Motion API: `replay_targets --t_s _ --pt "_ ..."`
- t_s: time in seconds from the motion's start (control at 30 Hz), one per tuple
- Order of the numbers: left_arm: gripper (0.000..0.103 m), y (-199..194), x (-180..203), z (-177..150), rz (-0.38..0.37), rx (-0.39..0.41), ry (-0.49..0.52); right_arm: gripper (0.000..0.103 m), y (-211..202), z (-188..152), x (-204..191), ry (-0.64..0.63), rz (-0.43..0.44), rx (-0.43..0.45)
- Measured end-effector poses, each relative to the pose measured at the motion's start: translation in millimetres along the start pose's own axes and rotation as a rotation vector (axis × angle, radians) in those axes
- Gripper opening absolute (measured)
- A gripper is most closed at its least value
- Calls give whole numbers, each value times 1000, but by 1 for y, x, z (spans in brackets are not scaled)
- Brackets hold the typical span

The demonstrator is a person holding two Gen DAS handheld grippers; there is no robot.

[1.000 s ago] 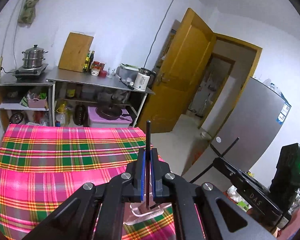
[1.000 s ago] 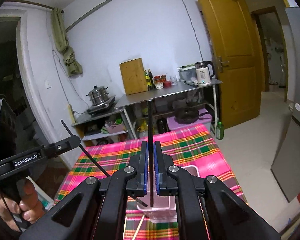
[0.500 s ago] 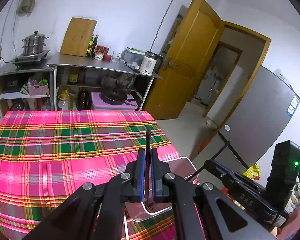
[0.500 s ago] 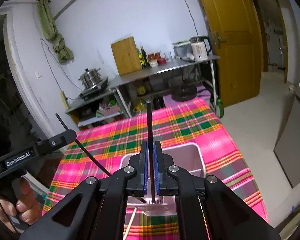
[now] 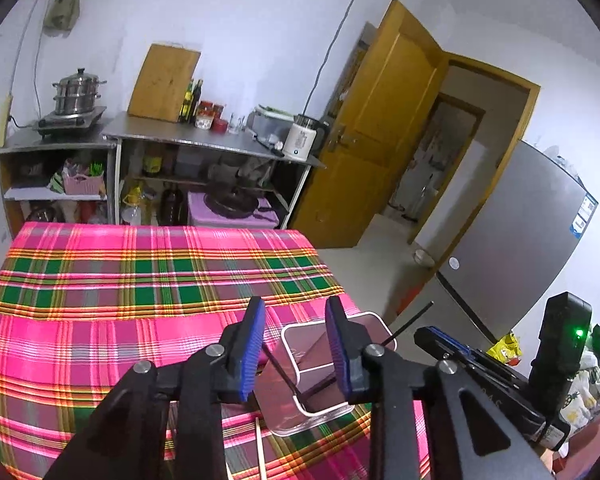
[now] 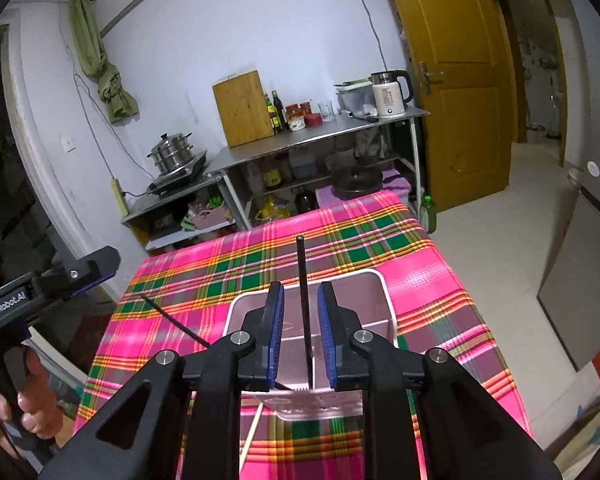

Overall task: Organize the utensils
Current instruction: 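Open both tools to drop the black chopsticks into the pink basket, then lower the left tool onto a black chopstick while the right tool grasps another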

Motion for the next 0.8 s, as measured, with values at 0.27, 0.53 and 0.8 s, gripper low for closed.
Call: replay_targets --t_s 0.27,0.53,0.8 --pt "31 -40 -8 -36 36 32 38 18 -25 -27 -12 -21 30 2" --pt "31 -70 -28 -92 93 21 47 18 -43 -69 -40 -89 76 -22" --pt "31 -82 -53 -143 143 -30 25 18 -44 -113 -62 -132 110 -82"
Point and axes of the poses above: each gripper's, at about its wrist camera, not at the fingertips, and y roughly the way its jaws point, x to its right, z to its top, the point moved 2 cm from there along y, roughly the way its jaws point, and after that the axes turned 1 degree about y, right-handed, at the moved point
